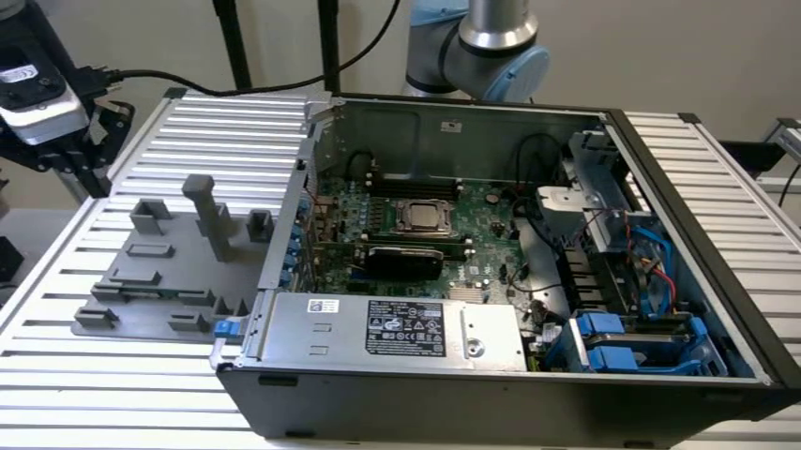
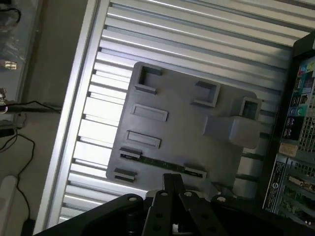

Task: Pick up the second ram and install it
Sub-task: 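Pick up the second ram and move it above second insertion slot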

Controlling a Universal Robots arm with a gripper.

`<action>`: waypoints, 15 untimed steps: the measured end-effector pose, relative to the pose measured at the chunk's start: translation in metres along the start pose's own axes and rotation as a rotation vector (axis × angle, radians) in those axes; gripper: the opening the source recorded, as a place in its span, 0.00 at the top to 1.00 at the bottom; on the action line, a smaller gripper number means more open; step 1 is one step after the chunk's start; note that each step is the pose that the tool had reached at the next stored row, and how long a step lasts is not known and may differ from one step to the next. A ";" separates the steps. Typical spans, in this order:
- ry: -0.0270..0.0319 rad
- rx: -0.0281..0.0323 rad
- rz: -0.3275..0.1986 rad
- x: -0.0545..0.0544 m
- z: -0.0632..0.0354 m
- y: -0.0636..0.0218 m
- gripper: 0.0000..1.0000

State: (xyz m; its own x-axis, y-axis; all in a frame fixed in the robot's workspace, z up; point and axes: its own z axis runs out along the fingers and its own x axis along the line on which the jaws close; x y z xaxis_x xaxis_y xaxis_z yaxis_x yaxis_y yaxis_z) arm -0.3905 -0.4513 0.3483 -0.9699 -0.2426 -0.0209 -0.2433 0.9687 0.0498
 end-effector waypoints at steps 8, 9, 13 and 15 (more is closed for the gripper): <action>0.0073 -0.0030 -0.145 0.000 0.0037 -0.0002 0.89; 0.0082 -0.0034 -0.163 0.000 0.0041 -0.0002 0.89; 0.0118 -0.0049 -0.237 0.000 0.0061 -0.0003 0.89; 0.0136 -0.0057 -0.272 0.000 0.0071 -0.0004 0.89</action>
State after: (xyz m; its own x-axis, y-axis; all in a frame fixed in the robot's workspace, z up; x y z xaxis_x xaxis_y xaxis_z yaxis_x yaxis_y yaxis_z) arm -0.3905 -0.4513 0.3412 -0.8688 -0.4947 -0.0209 -0.4951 0.8674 0.0498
